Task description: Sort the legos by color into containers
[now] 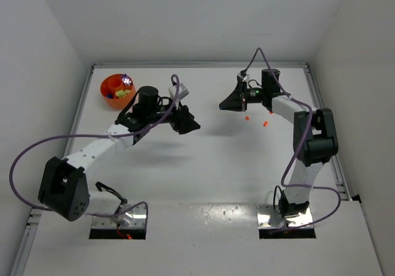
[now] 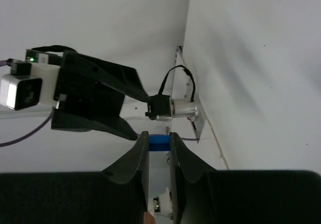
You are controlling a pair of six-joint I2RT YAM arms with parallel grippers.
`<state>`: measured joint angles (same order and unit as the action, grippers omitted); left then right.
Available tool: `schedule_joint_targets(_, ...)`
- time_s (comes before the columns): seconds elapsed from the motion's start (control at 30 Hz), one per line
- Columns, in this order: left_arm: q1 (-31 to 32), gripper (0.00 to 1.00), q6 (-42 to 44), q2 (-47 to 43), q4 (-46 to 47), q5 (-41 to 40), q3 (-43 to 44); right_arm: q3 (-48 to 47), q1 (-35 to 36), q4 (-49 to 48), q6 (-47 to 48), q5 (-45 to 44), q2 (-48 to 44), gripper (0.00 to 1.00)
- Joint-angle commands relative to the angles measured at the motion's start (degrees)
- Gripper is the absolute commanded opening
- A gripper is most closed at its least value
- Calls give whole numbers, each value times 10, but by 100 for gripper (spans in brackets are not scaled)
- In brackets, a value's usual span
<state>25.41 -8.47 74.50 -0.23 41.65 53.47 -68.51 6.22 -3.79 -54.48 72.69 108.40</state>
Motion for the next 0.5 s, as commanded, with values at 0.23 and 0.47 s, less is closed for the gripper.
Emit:
schedule_joint_targets(0.23, 72, 53, -25, 115, 78, -51, 105, 65, 10, -199, -212, 44, -71, 3)
schedule_joint_targets(0.47, 83, 60, -25, 143, 83, -57, 139, 76, 10, -193, -212, 44, -83, 1)
